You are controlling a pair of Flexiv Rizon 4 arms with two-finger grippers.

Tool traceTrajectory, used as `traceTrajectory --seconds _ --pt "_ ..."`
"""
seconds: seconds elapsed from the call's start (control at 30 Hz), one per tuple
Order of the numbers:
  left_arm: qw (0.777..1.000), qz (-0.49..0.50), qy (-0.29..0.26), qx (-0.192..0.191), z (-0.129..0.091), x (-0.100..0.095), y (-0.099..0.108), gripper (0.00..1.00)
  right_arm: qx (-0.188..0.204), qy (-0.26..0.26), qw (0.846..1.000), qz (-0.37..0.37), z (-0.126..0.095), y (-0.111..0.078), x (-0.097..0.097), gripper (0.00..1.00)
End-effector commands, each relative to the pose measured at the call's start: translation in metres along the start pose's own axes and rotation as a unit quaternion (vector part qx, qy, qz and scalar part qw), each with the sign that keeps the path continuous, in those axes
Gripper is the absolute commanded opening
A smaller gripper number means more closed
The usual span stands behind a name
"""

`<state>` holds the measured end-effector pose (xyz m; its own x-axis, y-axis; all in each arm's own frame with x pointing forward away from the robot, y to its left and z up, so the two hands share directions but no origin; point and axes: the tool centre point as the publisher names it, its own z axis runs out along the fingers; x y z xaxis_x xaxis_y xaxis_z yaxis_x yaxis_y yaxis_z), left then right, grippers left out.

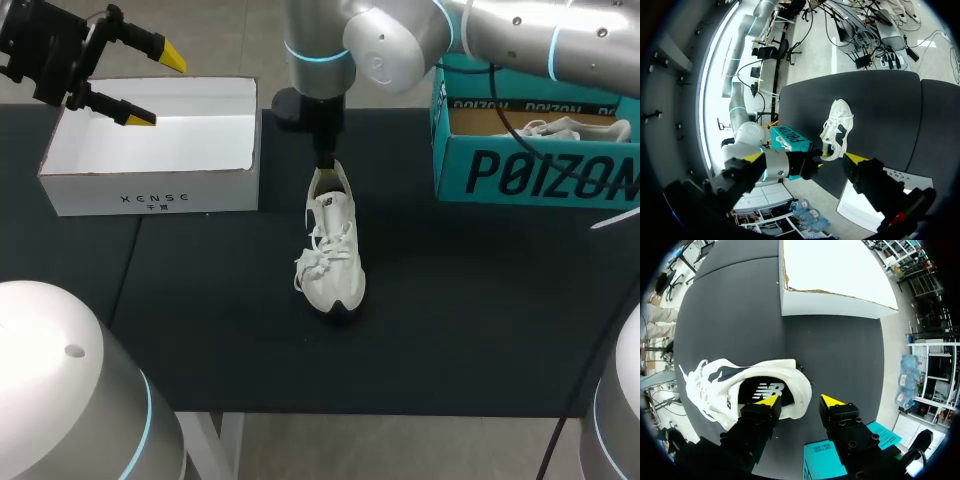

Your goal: Take the shoe out of the shoebox, open the shoe tongue, remove and reinsert the insole, then place the shoe into the shoebox

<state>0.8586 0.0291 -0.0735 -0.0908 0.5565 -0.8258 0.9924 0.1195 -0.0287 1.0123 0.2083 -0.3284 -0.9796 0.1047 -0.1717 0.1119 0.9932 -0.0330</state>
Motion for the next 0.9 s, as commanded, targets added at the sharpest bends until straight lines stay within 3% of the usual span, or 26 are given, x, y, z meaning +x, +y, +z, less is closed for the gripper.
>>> traceTrajectory --seconds 0.03,0.2,0.47,0.5,0.53,0.6,0.73,0.9 --pt "1.0 0.0 0.001 0.0 0.0 0.0 0.0 1.0 0.007 0.001 1.0 -0.006 0.004 0.0 -0.007 0.49" --pt "1.0 0.0 0.001 0.0 0.0 0.0 0.0 1.0 0.016 0.009 1.0 -0.016 0.023 0.001 -0.01 0.68" --pt "1.0 0.0 0.001 0.0 0.0 0.0 0.0 1.0 0.045 0.028 0.998 -0.02 0.055 0.003 -0.015 0.68" --pt "1.0 0.0 0.001 0.0 0.0 0.0 0.0 1.0 0.05 0.029 0.998 -0.018 0.058 0.002 -0.017 0.62" --pt "1.0 0.0 0.001 0.0 0.0 0.0 0.0 1.0 0.058 0.032 0.998 -0.013 0.06 0.001 -0.018 0.45" --pt "1.0 0.0 0.001 0.0 0.0 0.0 0.0 1.0 0.06 0.033 0.998 -0.008 0.062 -0.002 -0.02 0.0" --pt "1.0 0.0 0.001 0.0 0.0 0.0 0.0 1.0 0.058 0.024 0.998 0.007 0.037 -0.006 -0.011 0.0" --pt "1.0 0.0 0.001 0.0 0.0 0.0 0.0 1.0 0.049 0.008 0.998 0.043 -0.009 -0.01 0.0 0.0"
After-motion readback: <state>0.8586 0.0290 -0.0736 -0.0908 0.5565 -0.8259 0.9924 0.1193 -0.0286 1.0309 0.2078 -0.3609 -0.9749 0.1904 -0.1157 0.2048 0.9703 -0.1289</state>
